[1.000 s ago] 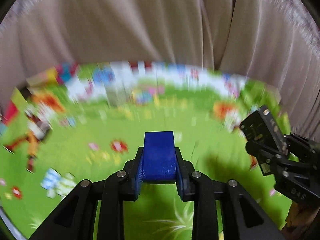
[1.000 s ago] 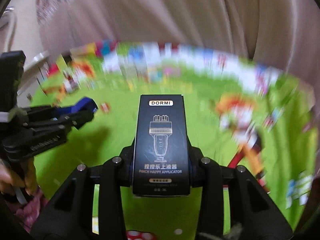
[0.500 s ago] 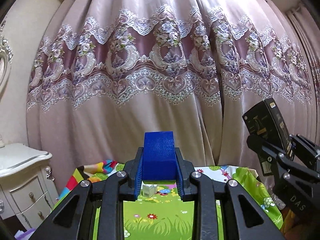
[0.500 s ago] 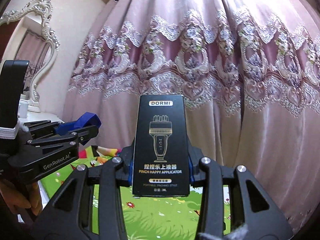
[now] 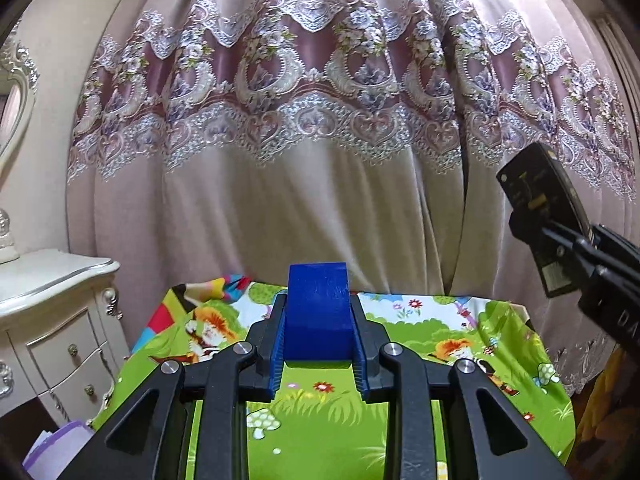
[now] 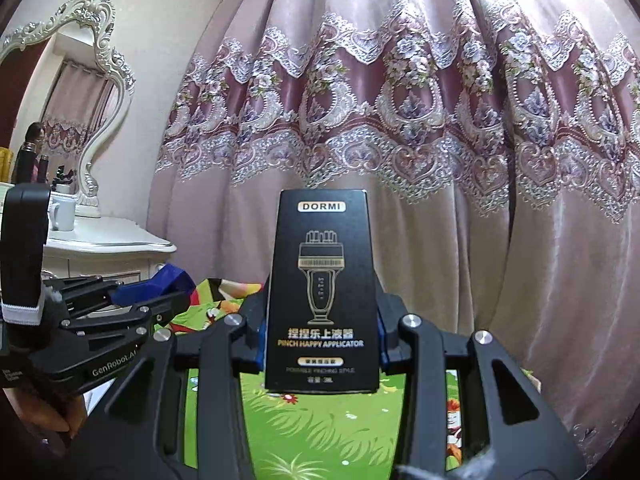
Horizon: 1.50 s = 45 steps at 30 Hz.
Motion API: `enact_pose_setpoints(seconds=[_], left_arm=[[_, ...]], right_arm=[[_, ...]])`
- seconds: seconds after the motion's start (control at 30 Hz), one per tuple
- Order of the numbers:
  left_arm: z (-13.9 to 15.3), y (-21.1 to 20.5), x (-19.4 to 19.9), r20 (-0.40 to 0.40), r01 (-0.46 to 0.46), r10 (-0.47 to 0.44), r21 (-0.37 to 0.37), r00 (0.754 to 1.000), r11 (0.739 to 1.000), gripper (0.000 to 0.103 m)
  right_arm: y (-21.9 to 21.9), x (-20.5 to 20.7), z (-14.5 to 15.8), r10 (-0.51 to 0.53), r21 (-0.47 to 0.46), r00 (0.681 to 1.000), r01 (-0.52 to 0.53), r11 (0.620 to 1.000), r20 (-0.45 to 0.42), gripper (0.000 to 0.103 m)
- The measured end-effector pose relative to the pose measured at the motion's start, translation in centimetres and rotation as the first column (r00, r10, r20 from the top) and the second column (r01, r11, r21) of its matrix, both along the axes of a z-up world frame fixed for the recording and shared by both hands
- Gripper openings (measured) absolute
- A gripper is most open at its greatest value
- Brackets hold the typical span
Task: Organize rigid objects
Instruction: 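Lift and carry the DORMI box and blue block toward the storage box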
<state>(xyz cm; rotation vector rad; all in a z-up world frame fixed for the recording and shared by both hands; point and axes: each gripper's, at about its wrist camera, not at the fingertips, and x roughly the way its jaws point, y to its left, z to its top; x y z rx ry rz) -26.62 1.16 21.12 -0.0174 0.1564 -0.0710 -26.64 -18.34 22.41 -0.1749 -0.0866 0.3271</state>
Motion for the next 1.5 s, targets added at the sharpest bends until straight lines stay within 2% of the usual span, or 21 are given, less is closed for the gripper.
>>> enact_pose_setpoints(seconds=[0.33,0.5,0.73,1.0,1.3,1.5], left_arm=[[-1.7,4.3,-1.2,-0.056,-0.083,0.081,-0.032,0.995,0.996,0.029],[-2.6,6.8,-2.1,-0.081,-0.136,0.132,-0.051,0.988,0.989,0.029],[-4.1,10.9,-3.1,-0.138,-0.225,0.212,-0.089,0.967,0.970,0.029],[-6.6,14.9,-4.8,-0.211,-0.323,0.292,-0.130,0.933,0.937,0.029],[-8.9,18.1,-6.7,-0.267,-0.406,0.357,-0.156,0.895,0.900,0.029],[-10.9,21.0,-7.8,-0.324,-0.482,0.415,-0.160,0.850,0.862,0.029]], right_arm=[[3.3,-0.1,-0.2,0.124,-0.041,0.991,-0.126,0.991,-0.056,0.043],[5.8,0.4,-0.6,0.213,-0.056,0.969,-0.221,0.974,-0.126,0.043],[9.8,0.5,-1.7,0.306,-0.094,0.935,-0.326,0.941,-0.177,0.043],[15.1,0.4,-3.8,0.417,-0.154,0.863,-0.471,0.868,-0.285,0.043],[19.2,-0.9,-6.2,0.474,-0.221,0.802,-0.569,0.792,-0.363,0.043],[22.2,-1.4,-8.1,0.496,-0.269,0.754,-0.632,0.727,-0.431,0.043]])
